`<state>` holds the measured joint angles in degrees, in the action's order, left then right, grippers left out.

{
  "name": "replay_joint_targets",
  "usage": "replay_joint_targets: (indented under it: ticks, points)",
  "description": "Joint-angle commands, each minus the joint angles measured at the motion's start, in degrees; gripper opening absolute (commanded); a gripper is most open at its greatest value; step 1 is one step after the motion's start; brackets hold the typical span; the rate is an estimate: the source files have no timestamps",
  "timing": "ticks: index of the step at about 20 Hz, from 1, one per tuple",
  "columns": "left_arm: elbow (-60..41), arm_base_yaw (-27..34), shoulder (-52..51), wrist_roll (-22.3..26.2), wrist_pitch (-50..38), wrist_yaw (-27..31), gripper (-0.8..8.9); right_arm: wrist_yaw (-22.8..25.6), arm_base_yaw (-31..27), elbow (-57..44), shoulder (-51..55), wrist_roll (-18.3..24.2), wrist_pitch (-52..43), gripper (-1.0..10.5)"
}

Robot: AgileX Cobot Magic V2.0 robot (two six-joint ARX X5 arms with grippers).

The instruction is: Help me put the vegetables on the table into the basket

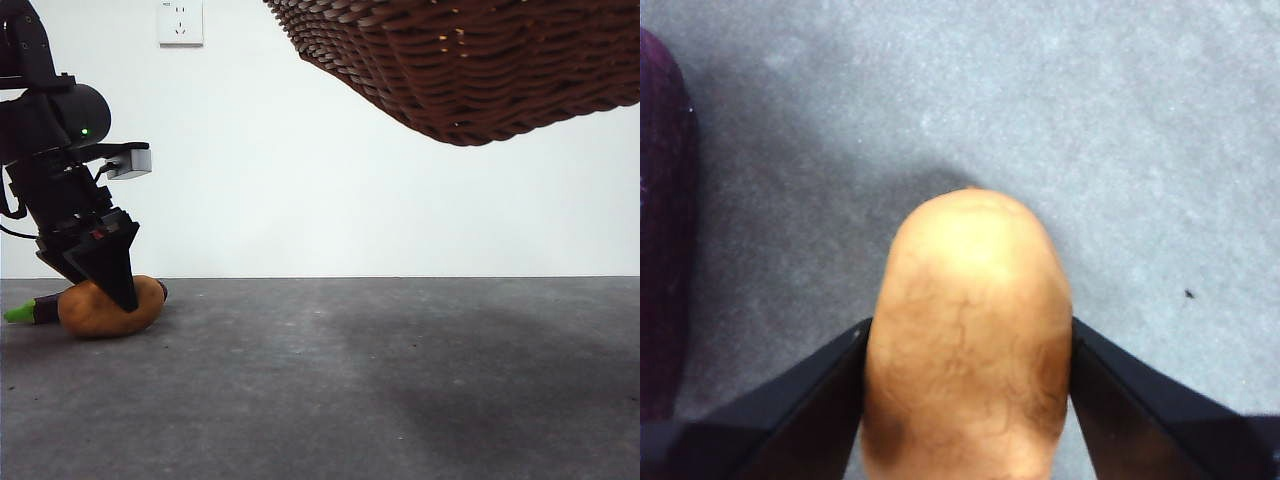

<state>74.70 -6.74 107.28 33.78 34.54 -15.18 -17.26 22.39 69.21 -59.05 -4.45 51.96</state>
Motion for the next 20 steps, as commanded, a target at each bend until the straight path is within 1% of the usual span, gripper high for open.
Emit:
replay_joint_targets:
  ticks: [1, 3, 7, 10, 12, 14, 16, 17, 18, 20]
  points:
    - [-0.6, 0.1, 2.0, -1.6, 0.4, 0.2, -0.08, -0.1, 0.0, 0.0, 0.4, 0.0, -1.1, -0.1]
    - [-0.4, 0.2, 1.6, -4.2, 0.9, 0.1, -0.08, 0.4, 0.0, 0.0, 0.4, 0.0, -1.1, -0.1]
    - [-0.4, 1.4, -2.7, -5.2, 3.8, -4.2, -0.06, 1.4, 0.0, 0.0, -0.3, 0.0, -0.9, -0.1]
    - [-0.4, 2.1, -9.6, -5.7, 6.0, -7.5, -0.06, 1.9, 0.0, 0.0, -2.4, 0.0, -1.4, -0.1]
    - [-0.4, 2.1, -15.9, -5.8, 7.9, -8.4, -0.06, 1.9, 0.0, 0.0, -4.7, 0.0, -2.5, -0.1]
    - [-0.4, 1.3, -22.4, -7.0, 9.5, -10.6, -0.06, 1.8, 0.0, 0.0, -7.6, 0.0, -4.0, -0.1]
    - [-0.4, -1.3, -28.7, -7.9, 11.8, -11.7, -0.06, 1.6, 0.0, 0.0, -10.7, 0.0, -5.7, -0.1]
    - [-0.4, -3.6, -31.6, -7.9, 12.7, -11.8, -0.06, 1.6, 0.0, 0.0, -12.4, -0.1, -6.5, -0.1]
    - [-0.4, -6.4, -34.1, -8.0, 13.4, -11.4, -0.06, 1.0, 0.0, 0.0, -14.2, -0.4, -7.4, -0.1]
    - [-0.4, -12.7, -37.9, -8.1, 15.0, -8.9, -0.06, -1.0, 0.0, 0.0, -17.4, -0.8, -8.7, -0.1]
